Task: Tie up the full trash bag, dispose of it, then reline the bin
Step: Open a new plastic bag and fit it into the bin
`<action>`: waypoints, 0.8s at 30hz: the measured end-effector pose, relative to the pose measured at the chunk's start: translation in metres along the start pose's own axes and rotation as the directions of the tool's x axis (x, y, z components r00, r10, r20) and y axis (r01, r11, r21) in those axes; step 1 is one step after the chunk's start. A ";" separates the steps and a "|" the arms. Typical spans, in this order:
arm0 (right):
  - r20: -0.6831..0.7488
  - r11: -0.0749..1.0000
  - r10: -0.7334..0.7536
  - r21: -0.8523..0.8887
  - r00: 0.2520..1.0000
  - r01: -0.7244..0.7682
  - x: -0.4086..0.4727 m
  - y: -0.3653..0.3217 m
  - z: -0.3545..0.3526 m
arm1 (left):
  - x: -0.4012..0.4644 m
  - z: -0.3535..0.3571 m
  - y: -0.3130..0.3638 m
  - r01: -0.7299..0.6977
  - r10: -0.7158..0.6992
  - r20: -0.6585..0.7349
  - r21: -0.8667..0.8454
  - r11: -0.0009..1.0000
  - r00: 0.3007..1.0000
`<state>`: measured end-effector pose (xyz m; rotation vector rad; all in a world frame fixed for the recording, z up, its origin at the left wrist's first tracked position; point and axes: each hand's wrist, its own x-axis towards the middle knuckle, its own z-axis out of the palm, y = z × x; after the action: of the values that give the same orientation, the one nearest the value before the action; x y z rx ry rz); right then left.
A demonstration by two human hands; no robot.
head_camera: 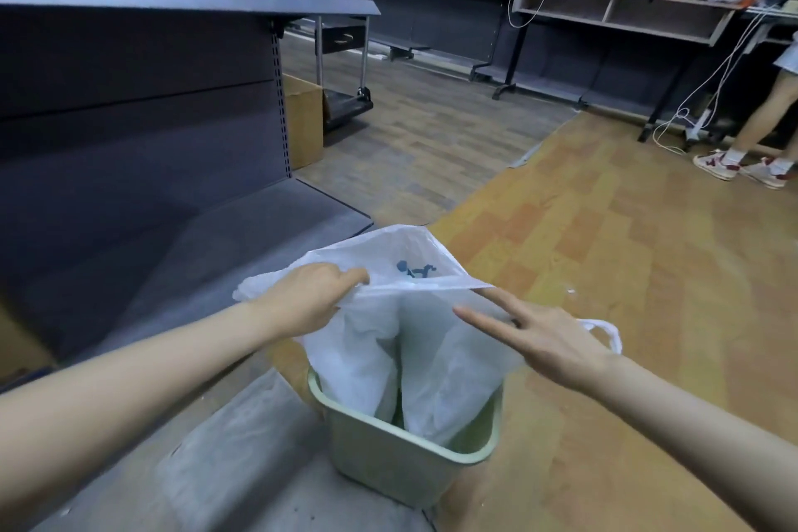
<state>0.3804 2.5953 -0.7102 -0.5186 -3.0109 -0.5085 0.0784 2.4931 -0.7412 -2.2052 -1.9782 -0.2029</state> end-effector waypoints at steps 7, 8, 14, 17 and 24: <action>-0.440 0.995 -0.075 -0.096 0.895 0.037 -0.031 0.012 0.031 | -0.048 -0.004 0.001 -0.331 0.346 0.145 -0.120 0.936 0.927; -0.492 0.993 -0.097 -0.102 0.865 0.054 -0.031 0.005 0.033 | -0.052 -0.001 0.005 -0.318 0.337 0.202 -0.119 0.941 0.920; -0.304 0.939 -0.275 0.121 0.912 0.323 -0.013 -0.039 0.024 | -0.059 0.016 0.022 -0.445 0.458 0.234 -0.112 0.889 0.857; -0.102 0.896 -0.411 0.138 0.906 0.423 -0.029 -0.039 0.041 | -0.068 0.019 0.020 -0.533 0.527 0.129 0.021 0.846 0.840; 0.044 0.913 -0.357 0.230 0.933 0.338 -0.069 -0.050 0.064 | -0.082 0.030 0.023 -0.465 0.505 0.312 -0.199 0.863 0.805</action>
<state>0.4295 2.5492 -0.7931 0.0148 -3.1984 -0.1609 0.0915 2.4174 -0.7892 -2.9073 -1.4780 0.1729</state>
